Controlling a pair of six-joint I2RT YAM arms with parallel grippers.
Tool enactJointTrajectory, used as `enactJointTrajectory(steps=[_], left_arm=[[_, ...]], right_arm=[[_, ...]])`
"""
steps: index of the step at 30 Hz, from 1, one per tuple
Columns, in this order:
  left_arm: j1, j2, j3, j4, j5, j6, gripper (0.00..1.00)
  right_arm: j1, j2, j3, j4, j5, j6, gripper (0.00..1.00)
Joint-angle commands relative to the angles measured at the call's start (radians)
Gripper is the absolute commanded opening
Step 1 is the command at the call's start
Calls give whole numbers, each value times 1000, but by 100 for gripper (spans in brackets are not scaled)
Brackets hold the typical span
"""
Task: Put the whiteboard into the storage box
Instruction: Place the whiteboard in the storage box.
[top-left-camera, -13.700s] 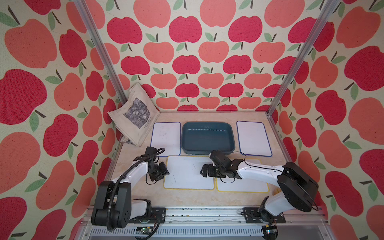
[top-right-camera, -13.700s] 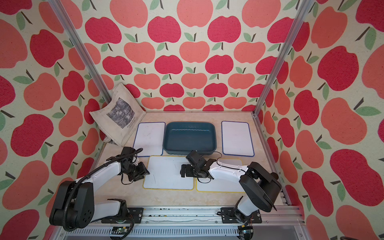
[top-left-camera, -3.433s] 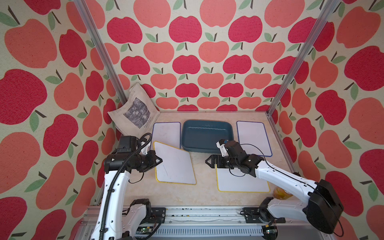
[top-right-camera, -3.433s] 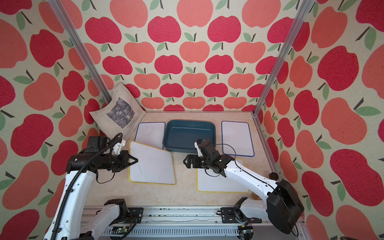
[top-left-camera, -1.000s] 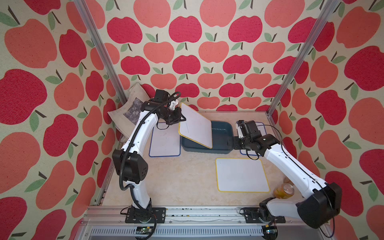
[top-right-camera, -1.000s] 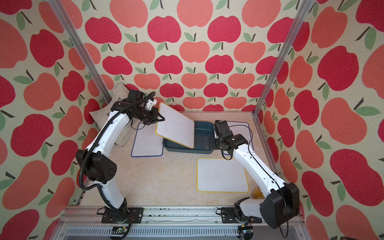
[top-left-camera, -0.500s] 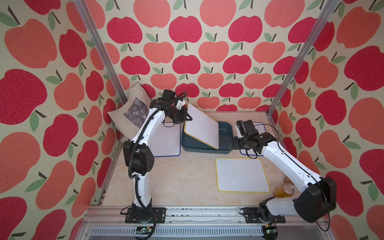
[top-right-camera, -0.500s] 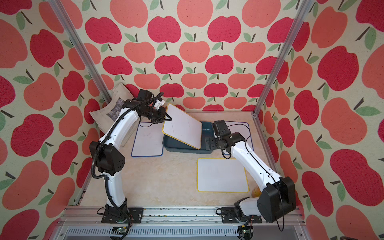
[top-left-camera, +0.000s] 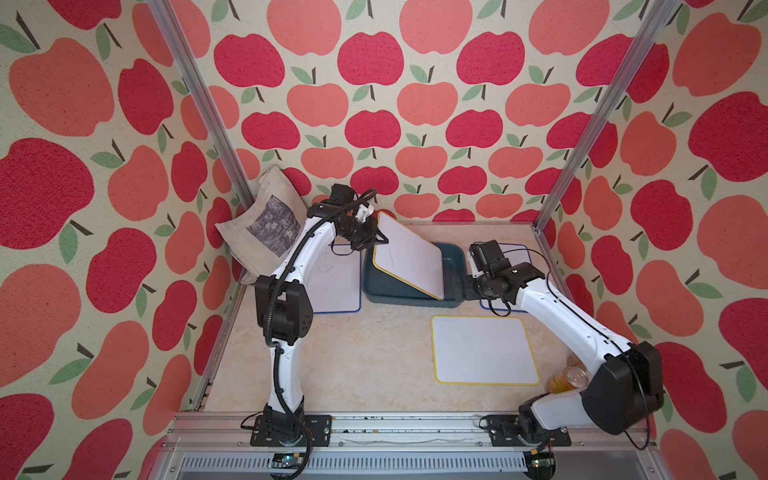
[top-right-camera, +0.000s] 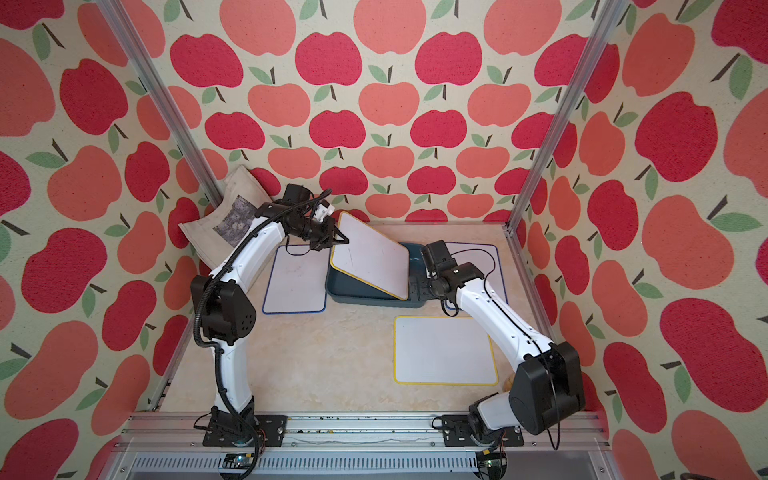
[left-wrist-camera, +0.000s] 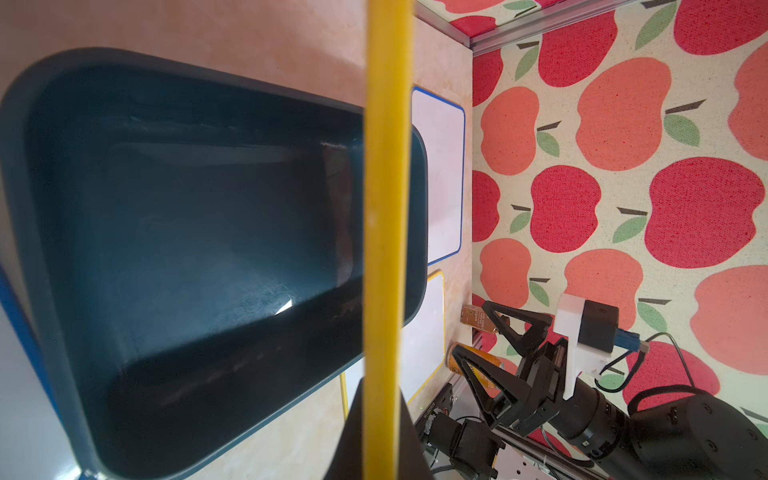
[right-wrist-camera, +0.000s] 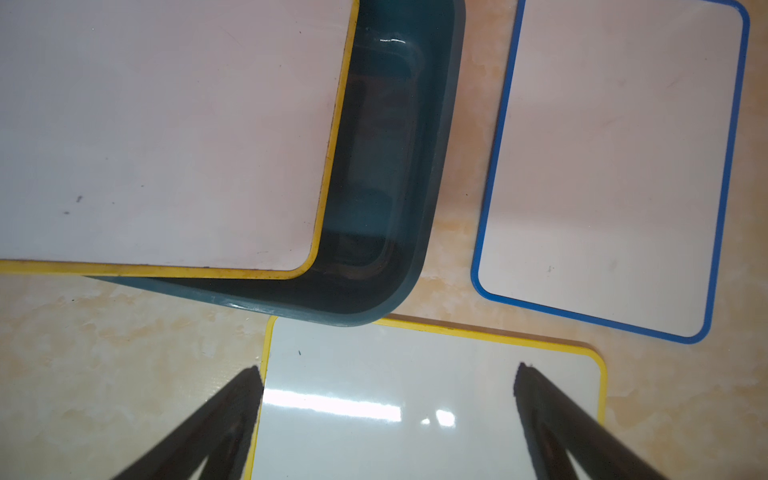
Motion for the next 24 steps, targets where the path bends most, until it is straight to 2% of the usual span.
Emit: enactJointTrajectory(steps=[1, 17, 24], left_arm=[[-3, 21, 0, 67, 78, -34, 0], [-3, 58, -58, 85, 33, -36, 0], [-3, 73, -85, 94, 21, -30, 6]], right_arm=[[-6, 14, 8, -4, 1, -1, 99], [-6, 53, 9, 5, -38, 22, 99], [-6, 80, 20, 2, -49, 25, 99]])
